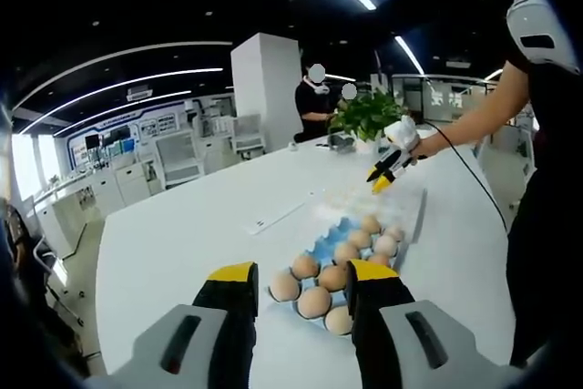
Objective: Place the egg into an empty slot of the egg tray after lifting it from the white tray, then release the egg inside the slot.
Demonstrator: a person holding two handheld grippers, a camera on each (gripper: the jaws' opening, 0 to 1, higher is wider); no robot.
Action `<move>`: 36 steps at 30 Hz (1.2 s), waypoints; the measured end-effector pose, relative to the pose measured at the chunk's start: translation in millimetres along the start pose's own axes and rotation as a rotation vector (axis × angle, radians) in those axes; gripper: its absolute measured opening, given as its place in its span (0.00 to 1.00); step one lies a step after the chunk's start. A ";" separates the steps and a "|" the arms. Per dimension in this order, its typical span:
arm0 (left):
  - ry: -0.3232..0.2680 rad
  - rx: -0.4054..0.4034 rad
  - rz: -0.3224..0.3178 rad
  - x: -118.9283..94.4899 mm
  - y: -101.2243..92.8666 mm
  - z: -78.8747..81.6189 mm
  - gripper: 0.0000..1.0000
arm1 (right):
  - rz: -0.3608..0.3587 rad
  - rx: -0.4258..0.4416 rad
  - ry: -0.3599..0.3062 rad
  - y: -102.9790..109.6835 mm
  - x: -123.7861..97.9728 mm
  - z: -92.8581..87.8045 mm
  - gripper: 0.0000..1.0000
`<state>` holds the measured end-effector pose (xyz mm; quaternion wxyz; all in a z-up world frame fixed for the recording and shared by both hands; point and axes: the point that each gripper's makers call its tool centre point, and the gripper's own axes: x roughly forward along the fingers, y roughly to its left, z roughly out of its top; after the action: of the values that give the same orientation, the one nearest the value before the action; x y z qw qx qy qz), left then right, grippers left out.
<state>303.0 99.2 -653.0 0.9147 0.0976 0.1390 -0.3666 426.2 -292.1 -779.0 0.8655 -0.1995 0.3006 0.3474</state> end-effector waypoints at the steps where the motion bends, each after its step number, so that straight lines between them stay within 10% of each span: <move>1: 0.000 0.000 0.001 -0.5 0.4 -0.1 0.39 | 0.003 -0.005 0.010 0.4 0.9 -1.6 0.28; 12: 0.001 -0.002 0.006 -1.8 1.1 -0.6 0.39 | 0.099 -0.140 0.138 14.7 6.8 -1.2 0.26; 25: 0.003 0.001 0.017 -3.4 3.3 -0.5 0.38 | 0.125 -0.074 0.214 16.9 8.9 -4.2 0.26; 36: 0.003 0.002 0.008 -0.8 1.5 -1.2 0.38 | 0.077 -0.118 0.104 15.1 -9.6 12.0 0.24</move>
<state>303.2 101.2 -653.7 0.9158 0.0999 0.1397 -0.3630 414.4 -279.9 -765.8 0.8215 -0.2560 0.3316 0.3869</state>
